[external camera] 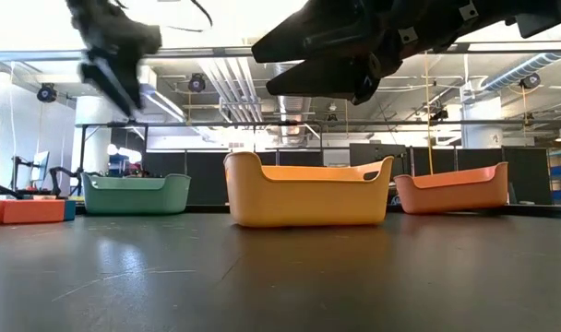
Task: Sort blocks by size
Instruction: Put the orange thick block into the blue bin
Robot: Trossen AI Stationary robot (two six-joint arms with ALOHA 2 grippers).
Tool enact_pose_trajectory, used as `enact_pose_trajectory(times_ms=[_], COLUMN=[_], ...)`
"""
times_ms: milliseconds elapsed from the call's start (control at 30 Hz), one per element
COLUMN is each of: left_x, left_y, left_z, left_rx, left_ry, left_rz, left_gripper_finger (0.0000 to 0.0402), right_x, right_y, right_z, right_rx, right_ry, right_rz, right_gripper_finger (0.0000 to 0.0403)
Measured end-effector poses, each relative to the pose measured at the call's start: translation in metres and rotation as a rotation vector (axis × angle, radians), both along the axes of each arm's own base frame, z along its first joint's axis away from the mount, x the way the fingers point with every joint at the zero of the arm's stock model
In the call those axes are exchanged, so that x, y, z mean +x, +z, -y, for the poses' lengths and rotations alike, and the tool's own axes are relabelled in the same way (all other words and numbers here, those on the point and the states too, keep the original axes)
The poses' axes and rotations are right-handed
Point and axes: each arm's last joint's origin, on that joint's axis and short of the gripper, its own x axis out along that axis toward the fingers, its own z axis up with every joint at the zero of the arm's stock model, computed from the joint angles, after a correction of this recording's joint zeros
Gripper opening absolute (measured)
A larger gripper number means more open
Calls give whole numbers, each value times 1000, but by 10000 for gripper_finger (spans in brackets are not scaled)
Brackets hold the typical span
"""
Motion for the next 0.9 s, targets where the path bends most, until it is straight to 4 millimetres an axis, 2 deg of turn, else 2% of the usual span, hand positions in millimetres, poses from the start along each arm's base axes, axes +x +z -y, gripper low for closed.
enact_pose_trajectory(times_ms=[167,233,300,433,633,767,900], left_x=[-15,-22,-25,-23,-16,-15,-10], left_y=[-30,-44,-56,-72,-87,-99,-109], left_z=[63,78,84,81,56,39,32], left_rx=[-96,-124,-141,-119,-143,-119,-130], left_ry=[-157,-161,-112,-9,156,197,190], left_rz=[-23,-55,-85,-143,-300,-442,-491], left_gripper_finger=[249,249,249,242,224,209,193], right_x=[1,1,1,3,6,6,3], right_y=[2,2,2,3,8,6,2], right_z=[0,0,1,4,4,4,4], right_rx=[-1,-7,-8,-19,-32,-26,-7], right_ry=[3,5,2,-4,-1,-3,-13], right_rz=[16,15,15,22,35,26,-8], right_gripper_finger=[317,320,320,316,315,321,320])
